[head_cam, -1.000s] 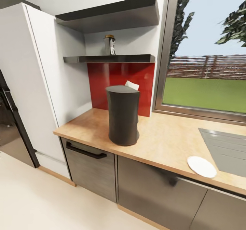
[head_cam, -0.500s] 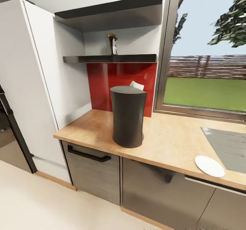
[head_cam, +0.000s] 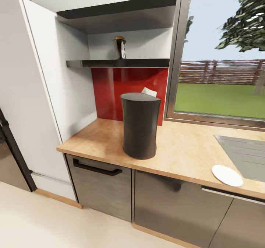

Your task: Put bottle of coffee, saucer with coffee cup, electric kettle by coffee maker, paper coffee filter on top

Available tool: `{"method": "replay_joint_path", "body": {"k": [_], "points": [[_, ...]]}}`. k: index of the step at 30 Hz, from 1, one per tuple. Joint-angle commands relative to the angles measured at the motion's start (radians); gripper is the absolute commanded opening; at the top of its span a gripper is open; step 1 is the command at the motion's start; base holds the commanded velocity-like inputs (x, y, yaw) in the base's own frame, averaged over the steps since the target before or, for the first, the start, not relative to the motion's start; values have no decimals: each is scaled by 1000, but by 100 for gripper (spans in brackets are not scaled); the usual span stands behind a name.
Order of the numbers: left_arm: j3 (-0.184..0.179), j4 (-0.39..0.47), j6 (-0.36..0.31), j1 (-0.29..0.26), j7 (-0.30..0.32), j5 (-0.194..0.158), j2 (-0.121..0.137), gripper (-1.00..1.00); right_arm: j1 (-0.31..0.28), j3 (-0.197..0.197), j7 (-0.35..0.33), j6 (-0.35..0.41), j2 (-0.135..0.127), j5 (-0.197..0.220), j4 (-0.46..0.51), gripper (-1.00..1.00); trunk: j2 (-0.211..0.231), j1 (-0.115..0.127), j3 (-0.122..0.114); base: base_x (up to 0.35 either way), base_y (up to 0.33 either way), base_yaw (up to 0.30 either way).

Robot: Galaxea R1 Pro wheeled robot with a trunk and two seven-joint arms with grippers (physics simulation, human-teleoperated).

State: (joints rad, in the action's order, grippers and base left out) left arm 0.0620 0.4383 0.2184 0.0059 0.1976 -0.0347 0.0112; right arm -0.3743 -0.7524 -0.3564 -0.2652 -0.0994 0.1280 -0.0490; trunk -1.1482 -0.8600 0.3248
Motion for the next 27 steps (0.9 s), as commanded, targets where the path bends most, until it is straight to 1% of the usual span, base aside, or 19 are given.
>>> {"method": "replay_joint_path", "body": {"k": [1, 9, 12, 17, 27], "points": [[5, 1, -1, 0, 9, -4, 0, 100, -2, -7, -6, -6, 1, 11, -4, 100, -1, 0, 1, 0, 302, -4], [5, 0, -1, 0, 9, -4, 0, 100, -2, -7, -6, -5, 3, 11, -5, 100, -1, 0, 1, 49, 308, 0], [5, 0, -1, 0, 9, -4, 0, 100, -2, -8, -6, -5, 3, 12, -5, 100, -1, 0, 1, 77, 253, -79], [5, 0, -1, 0, 9, -4, 0, 100, -2, -8, -6, -5, 3, 11, -5, 100, -1, 0, 1, 20, 68, -231], [5, 0, -1, 0, 9, -4, 0, 100, -2, -7, -6, -5, 3, 12, -5, 100, -1, 0, 1, 3, 9, -274]]}}
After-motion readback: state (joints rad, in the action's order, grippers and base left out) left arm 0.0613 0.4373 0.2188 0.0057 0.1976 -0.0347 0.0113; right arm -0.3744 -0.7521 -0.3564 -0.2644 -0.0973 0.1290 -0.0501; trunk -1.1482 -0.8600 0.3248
